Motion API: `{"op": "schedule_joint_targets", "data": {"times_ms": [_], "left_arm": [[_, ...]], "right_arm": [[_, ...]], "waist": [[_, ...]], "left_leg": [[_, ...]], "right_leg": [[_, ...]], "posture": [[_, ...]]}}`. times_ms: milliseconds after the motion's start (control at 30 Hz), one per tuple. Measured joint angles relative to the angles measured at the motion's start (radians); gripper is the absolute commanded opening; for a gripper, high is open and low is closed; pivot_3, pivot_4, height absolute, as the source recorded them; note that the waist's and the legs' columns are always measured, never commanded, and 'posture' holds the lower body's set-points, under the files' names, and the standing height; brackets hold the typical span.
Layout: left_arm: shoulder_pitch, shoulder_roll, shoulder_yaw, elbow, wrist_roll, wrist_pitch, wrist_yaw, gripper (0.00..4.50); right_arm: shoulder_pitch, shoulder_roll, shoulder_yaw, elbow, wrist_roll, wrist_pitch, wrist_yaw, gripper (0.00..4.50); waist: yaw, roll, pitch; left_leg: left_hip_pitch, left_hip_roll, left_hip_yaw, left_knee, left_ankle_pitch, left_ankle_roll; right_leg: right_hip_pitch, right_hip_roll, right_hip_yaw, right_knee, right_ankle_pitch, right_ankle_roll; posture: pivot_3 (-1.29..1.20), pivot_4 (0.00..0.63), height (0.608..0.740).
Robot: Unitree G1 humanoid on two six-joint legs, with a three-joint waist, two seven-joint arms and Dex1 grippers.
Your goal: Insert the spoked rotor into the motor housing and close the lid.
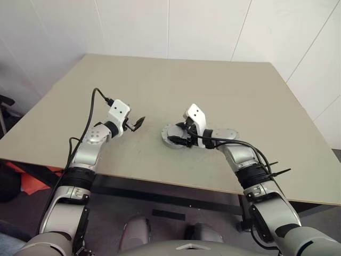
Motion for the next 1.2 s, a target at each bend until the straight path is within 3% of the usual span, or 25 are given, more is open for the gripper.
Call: {"op": "schedule_joint_targets", "data": {"times_ms": [500,1200], "left_arm": [[0.015,0.000,0.000,0.000,0.008,0.000,0.000,4.50],[0.015,0.000,0.000,0.000,0.015,0.000,0.000,4.50]], "right_arm": [[-0.012,0.037,0.006,0.038,-0.046,-0.062,-0.069,3.12],[-0.023,0.022,0.023,0.073,-0.074,-0.125,-0.025,3.12]], "waist": [[-0.012,0.000,0.000],[-0.022,0.000,0.000]], "left_leg": [[-0.001,0.000,0.000,-0.002,0.000,-0.001],[-0.001,-0.001,0.000,-0.004,0.000,0.000]], "right_leg": [[-0.001,0.000,0.000,-0.001,-0.001,0.002],[0.000,0.000,0.000,-0.005,0.001,-0.002]], "posture": [[0.00,0.000,0.740],[0.00,0.000,0.740]]}}
